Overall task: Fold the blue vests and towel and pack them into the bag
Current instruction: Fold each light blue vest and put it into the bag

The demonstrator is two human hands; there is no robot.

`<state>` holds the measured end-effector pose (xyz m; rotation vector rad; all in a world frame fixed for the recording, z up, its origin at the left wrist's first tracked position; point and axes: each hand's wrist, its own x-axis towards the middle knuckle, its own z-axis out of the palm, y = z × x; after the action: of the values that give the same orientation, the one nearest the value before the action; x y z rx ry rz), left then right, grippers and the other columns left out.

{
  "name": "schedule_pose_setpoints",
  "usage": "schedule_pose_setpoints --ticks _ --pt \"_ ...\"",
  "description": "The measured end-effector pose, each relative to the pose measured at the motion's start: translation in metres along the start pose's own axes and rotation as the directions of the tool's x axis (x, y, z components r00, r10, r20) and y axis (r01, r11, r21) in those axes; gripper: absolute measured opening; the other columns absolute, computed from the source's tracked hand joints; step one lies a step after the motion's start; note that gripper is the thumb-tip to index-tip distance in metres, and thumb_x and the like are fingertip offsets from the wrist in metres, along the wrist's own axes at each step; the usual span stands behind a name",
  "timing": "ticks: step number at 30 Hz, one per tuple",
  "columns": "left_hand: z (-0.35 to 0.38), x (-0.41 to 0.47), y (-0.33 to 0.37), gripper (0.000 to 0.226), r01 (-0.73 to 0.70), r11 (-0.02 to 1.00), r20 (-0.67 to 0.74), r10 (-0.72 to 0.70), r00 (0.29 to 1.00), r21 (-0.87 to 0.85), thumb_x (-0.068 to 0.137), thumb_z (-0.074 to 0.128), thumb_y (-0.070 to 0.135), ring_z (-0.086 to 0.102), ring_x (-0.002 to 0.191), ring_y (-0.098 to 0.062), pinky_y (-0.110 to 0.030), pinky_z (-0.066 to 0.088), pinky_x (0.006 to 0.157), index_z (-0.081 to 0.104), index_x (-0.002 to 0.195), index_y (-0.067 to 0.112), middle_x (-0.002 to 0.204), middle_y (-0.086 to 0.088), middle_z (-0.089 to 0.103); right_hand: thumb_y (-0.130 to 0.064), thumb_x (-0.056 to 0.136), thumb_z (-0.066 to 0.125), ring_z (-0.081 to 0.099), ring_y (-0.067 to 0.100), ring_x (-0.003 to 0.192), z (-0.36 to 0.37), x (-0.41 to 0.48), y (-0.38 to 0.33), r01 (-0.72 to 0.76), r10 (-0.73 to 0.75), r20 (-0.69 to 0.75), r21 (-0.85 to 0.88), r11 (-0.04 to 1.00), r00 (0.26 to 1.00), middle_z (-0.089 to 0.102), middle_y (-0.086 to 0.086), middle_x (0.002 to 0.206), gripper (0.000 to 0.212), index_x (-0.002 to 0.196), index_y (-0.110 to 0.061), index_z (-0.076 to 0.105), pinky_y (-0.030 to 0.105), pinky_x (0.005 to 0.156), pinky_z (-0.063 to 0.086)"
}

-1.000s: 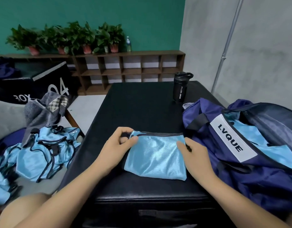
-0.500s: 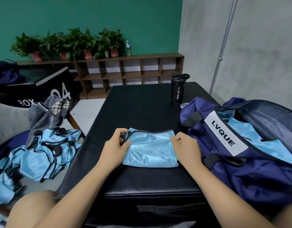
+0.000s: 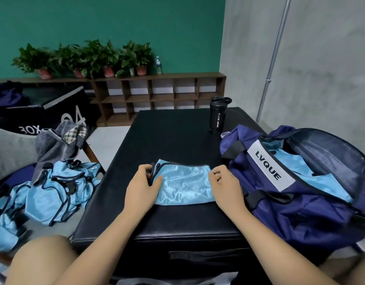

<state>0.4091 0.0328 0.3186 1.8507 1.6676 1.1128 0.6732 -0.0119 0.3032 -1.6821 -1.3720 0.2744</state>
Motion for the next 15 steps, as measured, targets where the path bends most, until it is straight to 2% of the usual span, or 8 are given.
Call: schedule_pose_setpoints --ticks 4,6,8,10,12,15 --pt "0.001 0.001 -0.004 0.036 -0.002 0.998 0.0 0.002 1.0 -0.059 0.095 0.072 0.037 0.065 0.093 -0.001 -0.027 0.05 0.074 0.054 0.126 0.034 0.101 0.019 0.067 -0.035 0.101 0.06 0.057 0.014 0.074 -0.001 -0.001 -0.001 -0.008 0.008 0.008 0.024 1.0 1.0 0.06 -0.006 0.075 0.015 0.089 -0.03 0.054 0.048 0.074 0.054" --pt "0.002 0.0 -0.006 0.038 -0.05 0.996 -0.053 0.046 0.998 -0.068 0.094 0.073 0.032 0.06 0.1 -0.002 -0.031 0.051 0.086 0.055 0.127 0.034 0.112 0.019 0.06 -0.024 0.1 0.065 0.059 0.012 0.08 -0.003 -0.002 -0.003 0.032 -0.028 -0.053 0.074 0.997 0.998 0.058 -0.009 0.089 0.013 0.092 -0.032 0.058 0.043 0.078 0.054" --pt "0.0 -0.004 -0.006 0.035 -0.166 0.984 -0.152 0.174 0.973 0.059 0.094 0.073 0.028 0.051 0.109 -0.011 -0.035 0.045 0.094 0.057 0.125 0.033 0.12 0.016 0.051 -0.011 0.098 0.066 0.061 0.013 0.09 -0.009 -0.003 -0.005 0.14 -0.12 -0.144 0.138 0.98 0.982 0.057 -0.01 0.101 0.019 0.099 -0.03 0.065 0.036 0.082 0.052" --pt "-0.003 -0.012 -0.003 0.022 -0.324 0.92 -0.182 0.365 0.913 0.219 0.095 0.07 0.027 0.046 0.106 -0.014 -0.037 0.037 0.09 0.063 0.115 0.031 0.115 0.013 0.048 -0.008 0.099 0.065 0.059 0.017 0.095 -0.014 -0.007 -0.004 0.27 -0.256 -0.128 0.113 0.956 0.958 0.059 -0.01 0.101 0.02 0.096 -0.028 0.065 0.036 0.085 0.048" --pt "-0.005 -0.022 0.001 0.011 -0.509 0.809 -0.067 0.549 0.833 0.296 0.095 0.066 0.033 0.046 0.097 -0.013 -0.037 0.036 0.082 0.067 0.106 0.032 0.106 0.016 0.049 -0.022 0.102 0.062 0.055 0.014 0.092 -0.015 -0.015 -0.001 0.351 -0.351 0.009 -0.005 0.936 0.936 0.057 -0.013 0.092 0.016 0.088 -0.031 0.061 0.04 0.087 0.045" --pt "-0.002 -0.038 -0.001 0.024 -0.637 0.724 0.219 0.598 0.771 0.266 0.096 0.064 0.05 0.05 0.093 -0.008 -0.036 0.04 0.082 0.066 0.117 0.04 0.105 0.021 0.049 -0.047 0.104 0.051 0.048 0.01 0.088 -0.012 -0.023 0.006 0.409 -0.378 0.181 -0.195 0.891 0.908 0.051 -0.016 0.087 0.024 0.085 -0.034 0.057 0.039 0.092 0.04"
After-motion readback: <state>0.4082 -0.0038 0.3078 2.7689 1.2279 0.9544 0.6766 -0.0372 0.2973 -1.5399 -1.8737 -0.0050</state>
